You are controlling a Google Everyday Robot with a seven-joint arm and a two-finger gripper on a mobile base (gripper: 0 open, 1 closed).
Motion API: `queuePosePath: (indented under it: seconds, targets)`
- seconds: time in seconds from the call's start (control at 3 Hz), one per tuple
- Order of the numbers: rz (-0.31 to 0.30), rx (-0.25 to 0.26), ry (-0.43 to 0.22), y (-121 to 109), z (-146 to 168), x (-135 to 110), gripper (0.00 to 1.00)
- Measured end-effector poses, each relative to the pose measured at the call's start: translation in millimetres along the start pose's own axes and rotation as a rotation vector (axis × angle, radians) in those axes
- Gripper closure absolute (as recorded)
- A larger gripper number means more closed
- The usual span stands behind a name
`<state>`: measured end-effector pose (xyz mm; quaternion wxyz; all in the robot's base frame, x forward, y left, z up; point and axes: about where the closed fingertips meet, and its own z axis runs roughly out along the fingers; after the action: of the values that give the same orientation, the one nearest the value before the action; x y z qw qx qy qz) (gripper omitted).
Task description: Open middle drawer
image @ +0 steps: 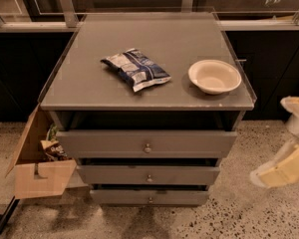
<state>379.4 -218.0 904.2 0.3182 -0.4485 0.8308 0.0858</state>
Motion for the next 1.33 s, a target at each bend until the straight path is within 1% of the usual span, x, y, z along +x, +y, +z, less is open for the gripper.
queuePosePath:
  seconds: [0.33,0.67,1.0,1.33]
  targets:
    - [0.115,-0.022,-0.088,21,41,32,0.0]
    - [0.215,-0.098,-0.12,46,94,64,0.0]
    - [0.218,-0.098,-0.123,46,96,65,0.0]
    - [0.272,-0.101,-0.174,45,126,87,0.0]
